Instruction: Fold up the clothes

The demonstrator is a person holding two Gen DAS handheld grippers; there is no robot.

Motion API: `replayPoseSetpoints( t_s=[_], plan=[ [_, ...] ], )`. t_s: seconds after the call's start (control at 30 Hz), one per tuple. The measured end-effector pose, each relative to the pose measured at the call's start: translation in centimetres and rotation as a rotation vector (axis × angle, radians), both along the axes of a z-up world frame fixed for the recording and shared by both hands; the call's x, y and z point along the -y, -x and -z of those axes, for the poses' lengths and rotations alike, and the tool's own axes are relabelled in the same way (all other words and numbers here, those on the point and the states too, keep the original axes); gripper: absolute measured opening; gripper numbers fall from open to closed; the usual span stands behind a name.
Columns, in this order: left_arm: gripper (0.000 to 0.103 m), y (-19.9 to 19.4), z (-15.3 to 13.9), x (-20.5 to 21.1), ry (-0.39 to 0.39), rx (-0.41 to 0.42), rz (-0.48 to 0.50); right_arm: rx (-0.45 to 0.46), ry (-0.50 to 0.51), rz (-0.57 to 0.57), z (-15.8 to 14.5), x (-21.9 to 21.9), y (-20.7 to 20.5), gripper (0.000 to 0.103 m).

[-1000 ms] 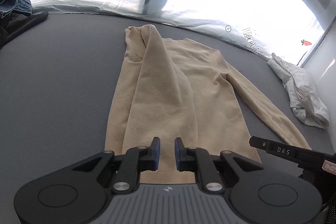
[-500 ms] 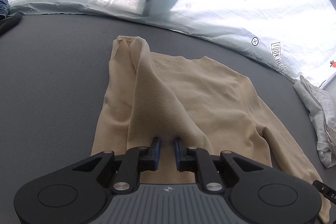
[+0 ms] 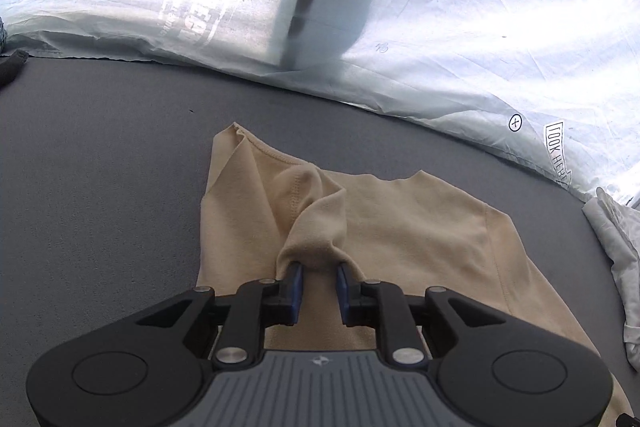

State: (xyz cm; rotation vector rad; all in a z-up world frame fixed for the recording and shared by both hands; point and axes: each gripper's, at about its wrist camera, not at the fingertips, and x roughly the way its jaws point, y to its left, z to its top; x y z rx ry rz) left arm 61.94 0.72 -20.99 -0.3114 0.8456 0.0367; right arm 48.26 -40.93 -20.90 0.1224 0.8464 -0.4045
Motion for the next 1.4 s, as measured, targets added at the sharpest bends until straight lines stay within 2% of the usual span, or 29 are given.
replayPoseSetpoints(
  t_s=[0.03,0.13,0.17,0.3,0.4,0.57,0.63,0.73,0.83,0.87,0.9,0.93,0.97,1.0,1.07,1.13,1.23,1.4],
  plan=[
    [0.026,0.1,-0.3,0.2,-0.006,-0.004,0.006,0.006,0.007,0.007,-0.2,0.2,0.1,0.047],
    [0.049,1.3,-1.5,1.1,-0.027,0.007,0.02,0.016,0.018,0.036,-0.5,1.1,0.8,0.059],
    [0.054,2.1,-1.8,1.3,-0.035,0.013,0.021,0.019,0.018,0.048,-0.6,1.6,1.2,0.06],
    [0.062,5.9,-2.8,2.0,-0.05,0.002,0.016,0.02,0.016,0.102,-0.5,3.2,2.7,0.071],
    [0.068,9.3,-2.8,2.2,-0.076,-0.034,0.001,0.01,0.013,0.142,0.1,4.4,4.0,0.072],
    [0.075,15.2,-1.8,2.3,-0.121,-0.107,-0.028,0.007,-0.054,0.184,1.1,6.0,5.5,0.072],
    [0.076,16.9,-1.4,2.3,-0.121,-0.135,-0.034,0.021,-0.087,0.185,1.4,6.4,6.0,0.072],
    [0.077,18.8,-0.7,2.8,-0.163,-0.173,-0.04,0.033,-0.1,0.181,1.5,6.6,6.3,0.074],
    [0.086,19.7,0.2,2.9,-0.188,-0.208,-0.041,0.038,-0.107,0.169,1.5,6.7,6.3,0.077],
    [0.09,19.9,0.5,2.8,-0.19,-0.215,-0.044,0.041,-0.107,0.165,1.6,6.6,6.3,0.076],
    [0.091,20.2,0.6,2.6,-0.185,-0.215,-0.055,0.049,-0.111,0.16,1.5,6.6,6.5,0.069],
    [0.093,20.4,0.8,2.4,-0.179,-0.215,-0.066,0.062,-0.119,0.152,1.4,6.7,6.6,0.057],
    [0.096,20.6,0.9,2.2,-0.174,-0.215,-0.076,0.077,-0.141,0.144,1.3,6.9,6.8,0.053],
    [0.098,20.7,1.0,2.1,-0.172,-0.218,-0.08,0.095,-0.176,0.134,1.2,7.2,7.0,0.042],
    [0.102,20.9,1.2,1.9,-0.169,-0.22,-0.086,0.127,-0.243,0.151,1.0,8.0,7.4,0.032],
    [0.103,21.1,1.3,2.0,-0.182,-0.21,-0.082,0.162,-0.34,0.189,1.0,9.1,7.8,0.012],
    [0.103,21.3,1.3,2.1,-0.185,-0.198,-0.082,0.24,-0.543,0.266,1.4,10.4,8.6,0.01],
    [0.103,21.3,1.3,2.0,-0.184,-0.197,-0.08,0.356,-0.864,0.332,2.9,10.2,9.3,0.009]
  ],
)
